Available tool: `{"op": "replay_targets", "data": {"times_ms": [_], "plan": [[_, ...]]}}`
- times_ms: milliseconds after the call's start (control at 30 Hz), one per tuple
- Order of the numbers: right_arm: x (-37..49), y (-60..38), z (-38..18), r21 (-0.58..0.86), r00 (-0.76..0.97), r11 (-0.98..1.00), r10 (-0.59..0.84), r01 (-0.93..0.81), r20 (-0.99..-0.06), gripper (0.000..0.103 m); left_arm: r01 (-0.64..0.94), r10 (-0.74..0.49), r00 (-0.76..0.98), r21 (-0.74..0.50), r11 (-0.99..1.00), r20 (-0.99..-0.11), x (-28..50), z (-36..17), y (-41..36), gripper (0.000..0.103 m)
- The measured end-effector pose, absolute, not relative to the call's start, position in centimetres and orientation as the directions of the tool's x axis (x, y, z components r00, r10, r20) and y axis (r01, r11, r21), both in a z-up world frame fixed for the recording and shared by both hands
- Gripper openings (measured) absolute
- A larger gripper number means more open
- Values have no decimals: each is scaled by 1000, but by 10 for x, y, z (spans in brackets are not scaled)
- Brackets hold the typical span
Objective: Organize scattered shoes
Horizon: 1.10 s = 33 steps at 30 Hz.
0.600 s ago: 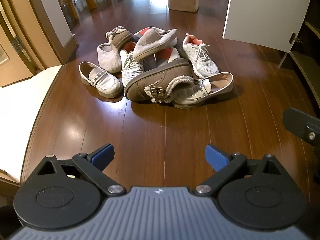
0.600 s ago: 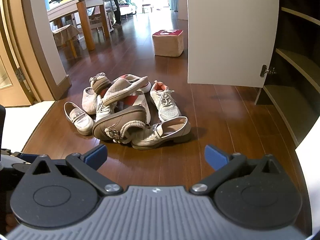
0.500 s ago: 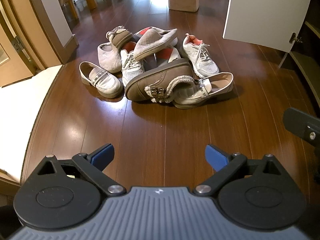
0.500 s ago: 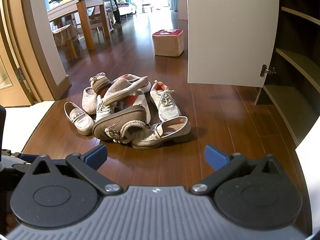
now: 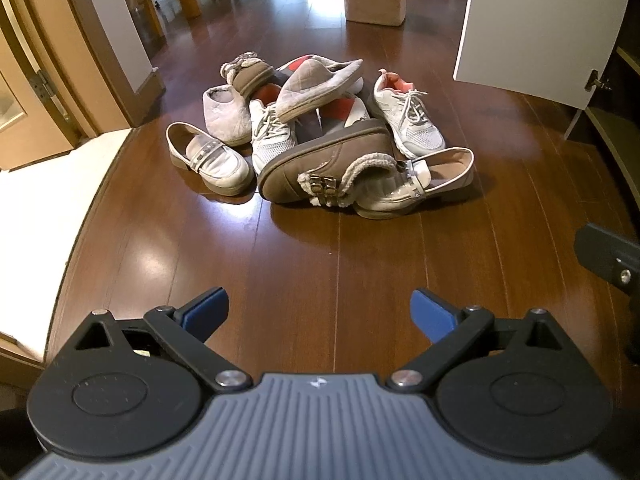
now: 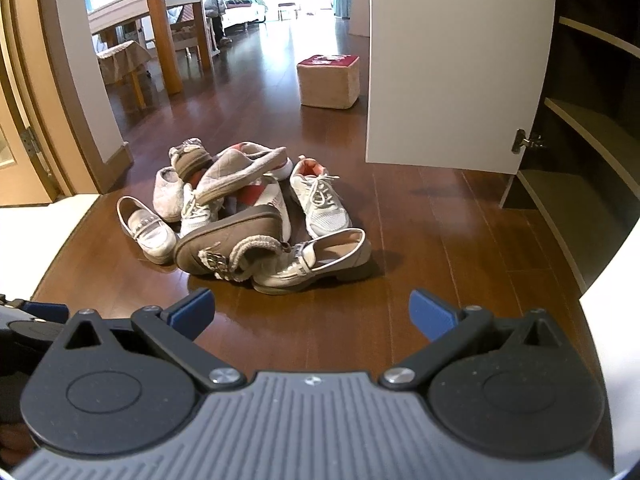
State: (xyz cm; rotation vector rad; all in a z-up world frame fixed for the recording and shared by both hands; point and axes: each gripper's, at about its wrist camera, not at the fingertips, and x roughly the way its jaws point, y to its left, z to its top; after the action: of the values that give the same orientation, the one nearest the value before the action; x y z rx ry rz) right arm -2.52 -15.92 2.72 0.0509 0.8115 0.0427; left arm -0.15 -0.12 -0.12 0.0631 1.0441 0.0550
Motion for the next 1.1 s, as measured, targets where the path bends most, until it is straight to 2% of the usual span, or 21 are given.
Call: {"op": "replay_targets", "data": {"times_ms": [167, 767, 967, 1100], "plan": [[-26, -161, 25, 51, 681, 999, 44, -9, -731, 103, -16, 55, 489, 54, 998, -871, 0, -1, 2, 99], [-35, -154, 29, 28, 698, 1000, 29, -12, -716, 103, -16, 89, 543, 95, 995, -835, -11, 14, -1, 99], [-40, -152, 43, 44, 716, 999, 47, -23, -697, 102, -62, 111, 598, 92, 994, -794, -17, 49, 13, 99], [-39, -171, 88, 163, 751, 986, 134, -35, -647, 102, -128, 157, 659, 96, 987, -735, -24, 91, 37, 99]]}}
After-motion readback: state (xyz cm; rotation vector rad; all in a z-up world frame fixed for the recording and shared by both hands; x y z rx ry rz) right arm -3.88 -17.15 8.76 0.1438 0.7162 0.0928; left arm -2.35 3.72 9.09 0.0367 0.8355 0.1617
